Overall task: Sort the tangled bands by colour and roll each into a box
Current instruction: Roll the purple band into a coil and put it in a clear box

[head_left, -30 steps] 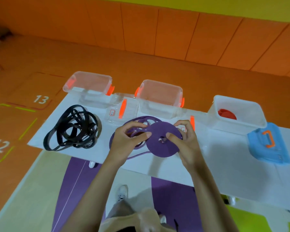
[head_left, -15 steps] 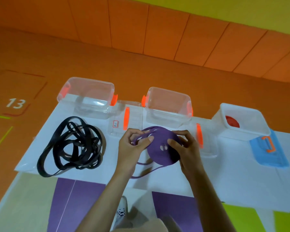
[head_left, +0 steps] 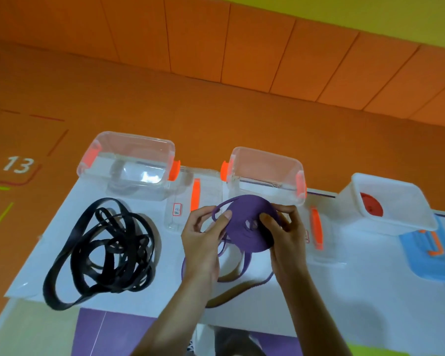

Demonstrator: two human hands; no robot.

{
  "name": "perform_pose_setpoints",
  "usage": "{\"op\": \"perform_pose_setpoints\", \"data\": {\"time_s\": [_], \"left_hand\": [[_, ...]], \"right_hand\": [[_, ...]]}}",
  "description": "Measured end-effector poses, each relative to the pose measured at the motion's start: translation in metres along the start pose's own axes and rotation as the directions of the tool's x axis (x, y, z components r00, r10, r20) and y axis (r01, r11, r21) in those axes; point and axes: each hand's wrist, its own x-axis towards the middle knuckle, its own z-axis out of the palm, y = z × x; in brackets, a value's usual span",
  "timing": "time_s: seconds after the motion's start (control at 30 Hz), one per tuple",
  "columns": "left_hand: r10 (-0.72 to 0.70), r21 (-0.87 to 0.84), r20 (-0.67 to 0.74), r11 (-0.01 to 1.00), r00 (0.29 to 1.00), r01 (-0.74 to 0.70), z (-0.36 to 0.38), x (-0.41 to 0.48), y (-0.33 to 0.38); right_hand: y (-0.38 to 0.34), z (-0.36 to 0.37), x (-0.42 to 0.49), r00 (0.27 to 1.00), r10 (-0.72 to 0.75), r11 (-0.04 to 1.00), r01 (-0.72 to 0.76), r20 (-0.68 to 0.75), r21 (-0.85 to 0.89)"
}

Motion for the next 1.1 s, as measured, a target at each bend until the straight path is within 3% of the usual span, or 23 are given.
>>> {"op": "perform_pose_setpoints", "data": {"time_s": [0.1,0.27,0.43,0.53,0.63,0.83,1.1], "left_hand": [[-0.091,-0.078,0.041,0.992,0.995,0.094,0.024,0.020,0.004],[-0.228,0.072,0.188,0.973,0.955,0.218,0.065,0.063,0.007],[-0.229,0.154,0.109,0.965,0.967,0.211,0.115,0.120,-0.006],[-0.156,0.245,0.017,0.958,0.988,0.147,0.142,0.157,-0.024],[-0.125,0.350,-0.014,0.929,0.992,0.122,0.160,0.191,-0.044],[-0.192,0.527,-0.057,0.828,0.980,0.193,0.175,0.240,-0.087],[-0.274,0.629,-0.161,0.712,0.948,0.313,0.173,0.293,-0.142]], "right_hand": [[-0.003,0.000,0.034,0.999,0.041,0.998,-0.040,-0.019,0.048],[-0.008,-0.014,0.101,0.989,0.130,0.971,-0.111,-0.077,0.209],[0.014,-0.028,0.166,0.955,0.256,0.946,-0.217,-0.146,0.241],[0.025,-0.040,0.200,0.975,0.204,0.979,-0.204,-0.093,0.009],[0.039,-0.059,0.234,0.963,0.268,0.945,-0.266,-0.015,-0.190],[0.061,-0.078,0.279,0.851,0.525,0.701,-0.419,0.020,-0.577],[0.085,-0.078,0.306,0.702,0.711,0.519,-0.500,0.026,-0.694]]}}
